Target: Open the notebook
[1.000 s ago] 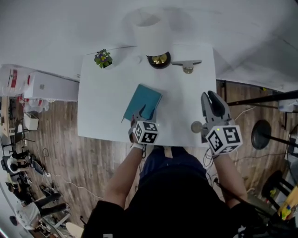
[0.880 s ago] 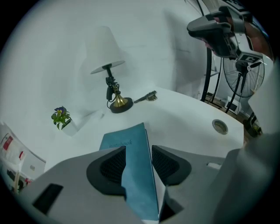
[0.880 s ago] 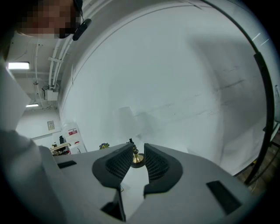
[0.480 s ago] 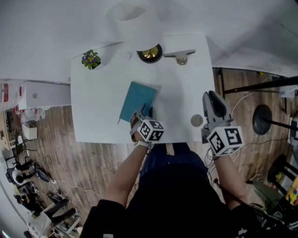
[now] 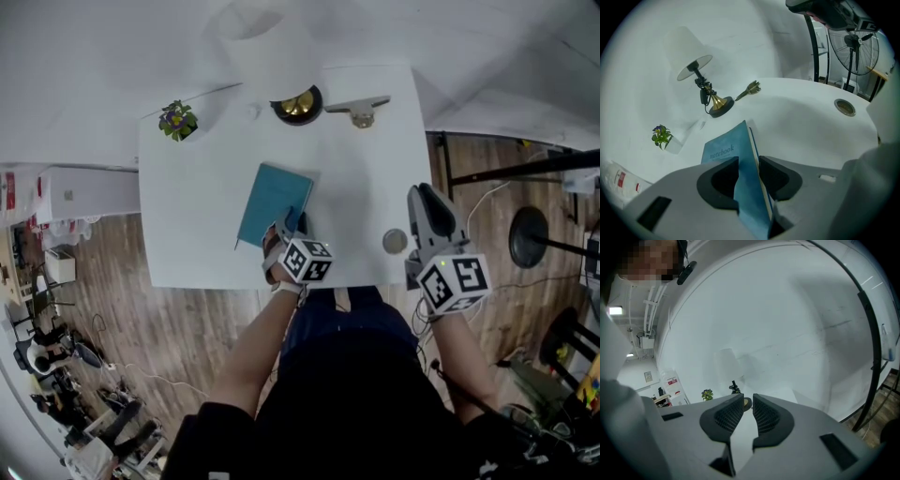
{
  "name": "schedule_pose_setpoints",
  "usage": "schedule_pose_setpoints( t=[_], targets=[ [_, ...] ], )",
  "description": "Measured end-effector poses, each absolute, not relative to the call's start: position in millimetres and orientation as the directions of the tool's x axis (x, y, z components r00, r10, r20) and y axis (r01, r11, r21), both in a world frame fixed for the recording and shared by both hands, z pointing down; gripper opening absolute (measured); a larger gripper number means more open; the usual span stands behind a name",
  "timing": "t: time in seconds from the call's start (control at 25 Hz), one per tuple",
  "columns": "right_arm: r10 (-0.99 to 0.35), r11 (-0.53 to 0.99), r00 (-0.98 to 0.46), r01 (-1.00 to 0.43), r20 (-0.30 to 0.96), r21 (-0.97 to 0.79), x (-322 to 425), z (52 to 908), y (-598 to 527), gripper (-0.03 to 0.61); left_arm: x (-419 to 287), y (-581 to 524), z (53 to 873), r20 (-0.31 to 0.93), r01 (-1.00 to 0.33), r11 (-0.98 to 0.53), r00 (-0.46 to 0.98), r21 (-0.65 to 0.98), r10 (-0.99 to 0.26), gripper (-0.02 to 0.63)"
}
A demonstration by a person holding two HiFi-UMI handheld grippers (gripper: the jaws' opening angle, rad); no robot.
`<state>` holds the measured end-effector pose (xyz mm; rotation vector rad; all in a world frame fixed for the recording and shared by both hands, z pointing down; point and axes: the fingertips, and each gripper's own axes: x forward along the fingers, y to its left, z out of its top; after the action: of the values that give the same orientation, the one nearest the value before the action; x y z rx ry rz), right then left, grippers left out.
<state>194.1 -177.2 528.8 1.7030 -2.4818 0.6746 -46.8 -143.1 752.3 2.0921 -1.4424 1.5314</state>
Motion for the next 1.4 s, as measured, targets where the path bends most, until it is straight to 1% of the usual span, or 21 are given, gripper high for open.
schedule_pose_setpoints(
  t=[0.12,0.28,0.56,0.76,0.92,1.16,1.4],
  targets=[
    [-0.872,0.302,-0.398,-0.895,0.285,-0.329,192,528,-179,0.061,-46,-143,749,0.807,-0.784,-0.507,0.012,-0.359,-0.590,0.129],
    [-0.866,0.318,-0.417,-0.885,0.276,-0.340,185,526,-182,0.057,-46,-141,741,0.803,-0.808,-0.491,0.038,-0.325,-0.595,0.085],
    [-0.866,0.342,-0.438,-0.871,0.242,-0.353,174,514,-186,0.058,-48,-141,726,0.793,-0.802,-0.495,0.045,-0.334,-0.607,0.050],
    [-0.863,0.357,-0.452,-0.861,0.224,-0.362,168,506,-187,0.057,-54,-144,711,0.790,-0.826,-0.478,0.066,-0.300,-0.610,0.018],
    [-0.859,0.371,-0.465,-0.853,0.213,-0.367,159,500,-186,0.055,-59,-145,696,0.784,-0.826,-0.476,0.068,-0.303,-0.617,0.014],
    [-0.855,0.387,-0.479,-0.845,0.200,-0.369,149,492,-188,0.052,-77,-151,668,0.771,-0.852,-0.451,0.094,-0.265,-0.629,0.012],
    [-0.847,0.403,-0.494,-0.837,0.194,-0.371,128,487,-190,0.049,-104,-160,643,0.755,-0.875,-0.449,0.169,-0.181,-0.634,0.012]
  ],
)
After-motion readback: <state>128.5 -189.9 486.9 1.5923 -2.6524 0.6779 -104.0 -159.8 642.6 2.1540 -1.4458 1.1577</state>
